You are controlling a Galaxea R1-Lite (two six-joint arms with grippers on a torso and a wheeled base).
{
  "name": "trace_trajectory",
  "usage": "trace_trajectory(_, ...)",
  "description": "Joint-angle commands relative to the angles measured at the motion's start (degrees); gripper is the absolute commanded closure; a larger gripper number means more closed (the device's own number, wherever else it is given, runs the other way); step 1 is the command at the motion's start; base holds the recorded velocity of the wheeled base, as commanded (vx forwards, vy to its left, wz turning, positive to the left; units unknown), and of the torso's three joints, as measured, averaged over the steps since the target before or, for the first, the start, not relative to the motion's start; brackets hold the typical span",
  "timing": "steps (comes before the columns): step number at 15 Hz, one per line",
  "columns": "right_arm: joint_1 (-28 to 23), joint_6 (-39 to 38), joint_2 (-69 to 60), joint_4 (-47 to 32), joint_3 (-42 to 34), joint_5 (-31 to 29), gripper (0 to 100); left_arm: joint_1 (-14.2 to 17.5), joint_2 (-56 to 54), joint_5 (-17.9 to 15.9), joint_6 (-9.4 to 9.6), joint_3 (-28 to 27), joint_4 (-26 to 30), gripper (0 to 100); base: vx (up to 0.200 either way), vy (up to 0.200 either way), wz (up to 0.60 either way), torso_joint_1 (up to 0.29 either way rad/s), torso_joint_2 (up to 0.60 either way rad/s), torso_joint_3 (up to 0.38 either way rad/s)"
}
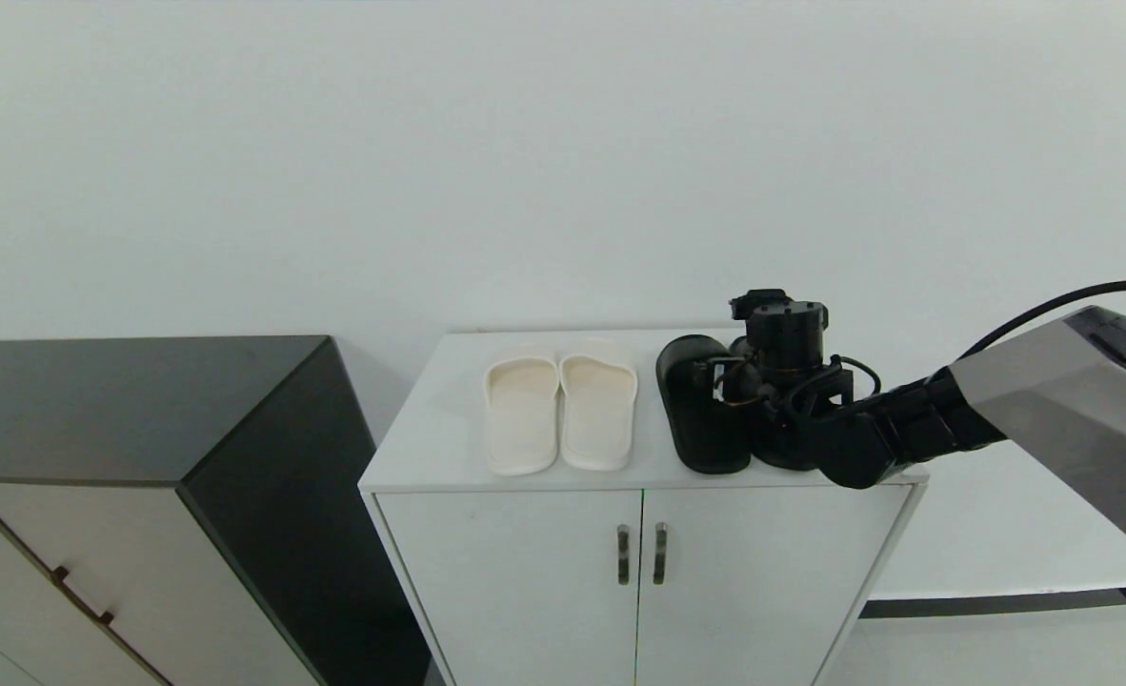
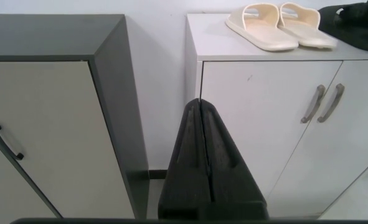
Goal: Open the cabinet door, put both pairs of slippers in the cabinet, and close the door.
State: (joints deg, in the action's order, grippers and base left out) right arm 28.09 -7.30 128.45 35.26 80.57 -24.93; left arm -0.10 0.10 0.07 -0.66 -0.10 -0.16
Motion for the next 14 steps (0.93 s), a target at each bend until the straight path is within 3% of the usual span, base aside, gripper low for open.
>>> trace_trajectory(1,-0.1,0.1,1.2,-0.1,1.1,0.0,0,0.0,0.1,0.0,-0.04,0.0,0.0,100,0.0,0.0,0.0,0.0,0.0,0.0)
trace_trajectory(2,-0.1,0.1,1.4,-0.2,1.7,0.0,0,0.0,0.1,0.0,-0.04,0.0,0.0,100,0.0,0.0,0.0,0.0,0.0,0.0)
trace_trajectory(3,-0.5,0.1,2.1,-0.4,2.6,0.0,100,0.0,0.0,0.0,-0.04,0.0,0.0,100,0.0,0.0,0.0,0.0,0.0,0.0)
trace_trajectory(10,-0.9,0.2,1.8,-2.1,4.9,-0.1,100,0.0,0.0,0.0,0.04,0.0,0.0,100,0.0,0.0,0.0,0.0,0.0,0.0)
trace_trajectory(14,1.3,0.2,-5.9,-2.1,-2.5,-0.1,100,0.0,0.1,0.0,0.04,0.0,0.0,100,0.0,0.0,0.0,0.0,0.0,0.0)
